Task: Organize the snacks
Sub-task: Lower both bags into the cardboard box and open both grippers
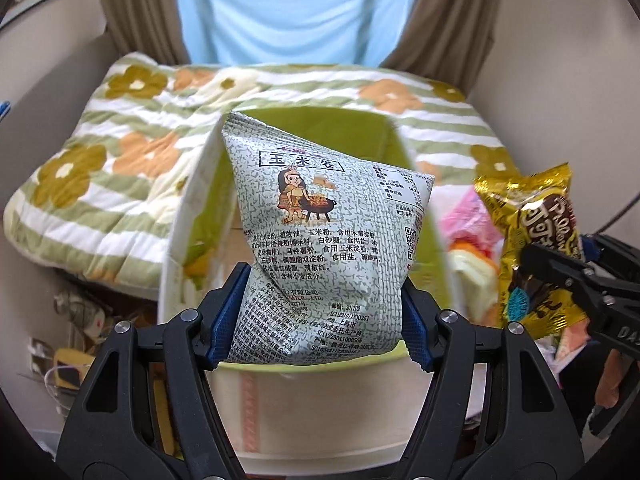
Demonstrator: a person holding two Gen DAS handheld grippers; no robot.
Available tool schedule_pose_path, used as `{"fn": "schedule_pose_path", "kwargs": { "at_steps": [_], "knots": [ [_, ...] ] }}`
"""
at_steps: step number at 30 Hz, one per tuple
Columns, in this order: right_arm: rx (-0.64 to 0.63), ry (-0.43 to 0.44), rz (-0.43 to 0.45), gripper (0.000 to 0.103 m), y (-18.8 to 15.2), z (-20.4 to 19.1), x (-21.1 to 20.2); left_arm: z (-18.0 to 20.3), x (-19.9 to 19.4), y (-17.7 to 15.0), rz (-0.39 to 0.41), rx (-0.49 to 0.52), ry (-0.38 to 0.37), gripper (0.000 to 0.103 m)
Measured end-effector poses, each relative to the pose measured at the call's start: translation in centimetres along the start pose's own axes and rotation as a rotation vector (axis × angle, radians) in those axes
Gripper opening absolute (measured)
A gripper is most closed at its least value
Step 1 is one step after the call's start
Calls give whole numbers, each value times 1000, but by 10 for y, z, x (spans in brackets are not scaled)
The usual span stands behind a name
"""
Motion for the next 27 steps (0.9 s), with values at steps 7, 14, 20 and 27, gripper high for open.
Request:
{"fn": "schedule_pose_path", "kwargs": {
  "at_steps": [7, 14, 20, 27],
  "knots": [
    [-24, -3, -39, 46, 17, -47, 29, -52, 37, -4, -76, -34, -2, 65],
    [-43, -68, -107, 46, 18, -62, 64, -68, 62, -15, -150, -15, -11, 65],
    [-48, -78, -148, 46, 13, -71, 79, -70, 68, -23, -186, 22, 39, 103],
    [-70, -76, -153, 46, 16, -69, 83, -63, 57, -26, -170, 38, 68, 103]
  ]
}}
Point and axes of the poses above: each gripper's, at about its wrist camera, not at the fingertips, and x roughly the way its jaws point, z to its right, y to its top, the point moved 8 cm from there along x, roughly the way its jaws point, and after that the axes turned 15 degrees about -y, right-handed, at the moved point
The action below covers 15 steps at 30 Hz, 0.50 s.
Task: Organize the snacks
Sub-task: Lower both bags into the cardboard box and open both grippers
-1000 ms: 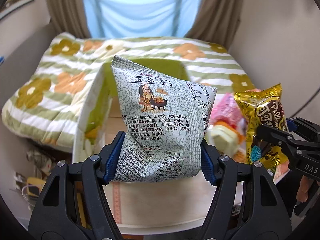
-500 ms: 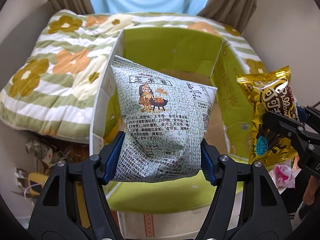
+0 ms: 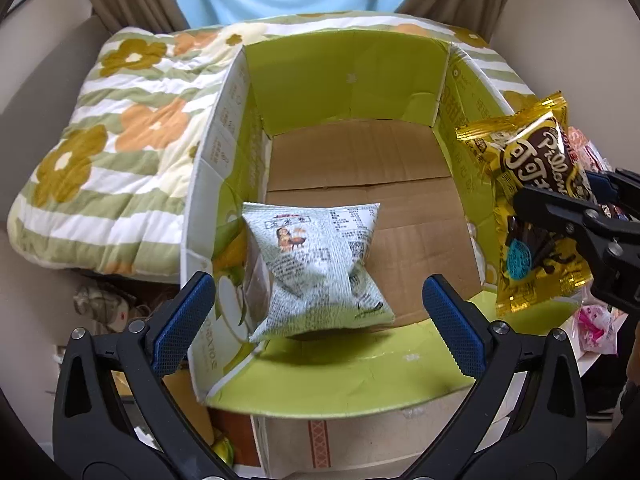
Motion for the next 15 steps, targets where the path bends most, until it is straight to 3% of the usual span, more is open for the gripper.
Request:
{"fn": "schedule_pose_path", "kwargs": {
  "at_steps": [8, 15],
  "knots": [
    [-21, -9, 10, 46, 0, -6, 7, -4, -17, -7, 43, 4, 61, 103],
    [-9, 14, 6, 48, 0, -14, 16, -21, -32, -17, 72, -62, 42, 102]
  ]
}}
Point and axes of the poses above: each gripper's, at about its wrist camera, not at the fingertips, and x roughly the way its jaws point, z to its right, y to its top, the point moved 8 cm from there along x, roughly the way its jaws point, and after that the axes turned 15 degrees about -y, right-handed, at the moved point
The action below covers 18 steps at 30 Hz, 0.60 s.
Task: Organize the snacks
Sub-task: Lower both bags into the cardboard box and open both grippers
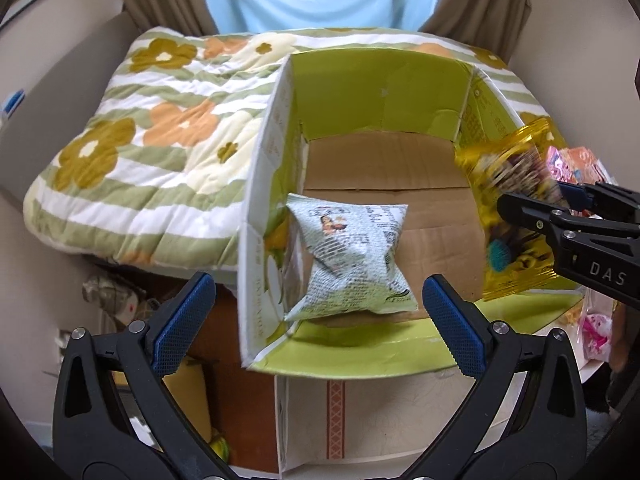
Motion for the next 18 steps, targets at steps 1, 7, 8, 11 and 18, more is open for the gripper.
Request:
{"fn": "schedule_pose_path", "kwargs": {
  "at_steps": [1, 7, 8, 11, 18],
  "knots": [
    [1, 0, 8, 48, 0, -1, 0, -3, -1, -2, 2, -7, -1, 102],
    [51, 37, 50, 103, -3, -4, -5, -10, -9, -9, 16, -39, -18, 102],
    [49, 34, 57, 103, -4, -5, -6, -10, -10, -10, 19, -39, -20, 102],
    [30, 4, 85, 103, -8, -6, -12, -7, -13, -12, 27, -36, -39, 102],
    [46, -78, 77, 103, -13, 3, -33, 8, -31, -8, 114, -19, -100, 102]
  ]
}}
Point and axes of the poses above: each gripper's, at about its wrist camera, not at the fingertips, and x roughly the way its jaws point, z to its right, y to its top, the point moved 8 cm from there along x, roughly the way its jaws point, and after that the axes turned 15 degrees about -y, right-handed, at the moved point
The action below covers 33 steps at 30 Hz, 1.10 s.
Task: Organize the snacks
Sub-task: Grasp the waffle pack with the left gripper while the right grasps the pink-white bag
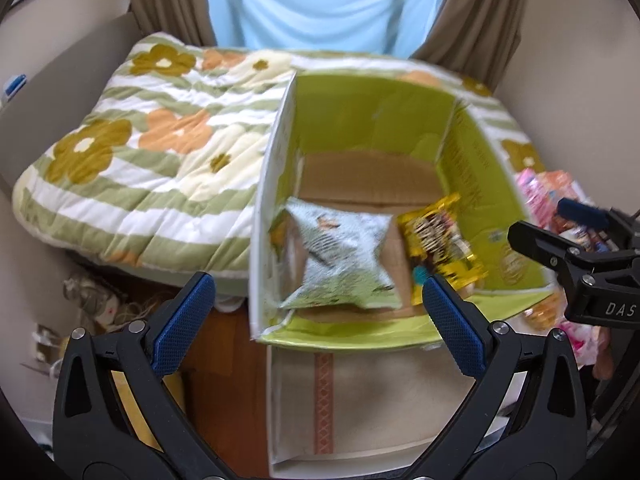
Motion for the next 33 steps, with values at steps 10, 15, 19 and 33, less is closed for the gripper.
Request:
{"fn": "schedule_pose_path", "kwargs": {
  "at_steps": [10, 15, 19, 33],
  "knots": [
    [111, 22, 53, 103, -13, 27, -44, 51, -1, 1, 10, 105, -87, 102],
    [155, -24, 98, 103, -23, 64, -67, 88, -2, -2, 12, 151, -105, 102],
    [161, -73, 123, 103, -33, 106, -85, 129, 4, -10, 5, 168, -127, 102],
    [222, -123, -14, 103, -131, 251, -92, 286, 81, -76, -201, 242, -242, 102]
  ]
}}
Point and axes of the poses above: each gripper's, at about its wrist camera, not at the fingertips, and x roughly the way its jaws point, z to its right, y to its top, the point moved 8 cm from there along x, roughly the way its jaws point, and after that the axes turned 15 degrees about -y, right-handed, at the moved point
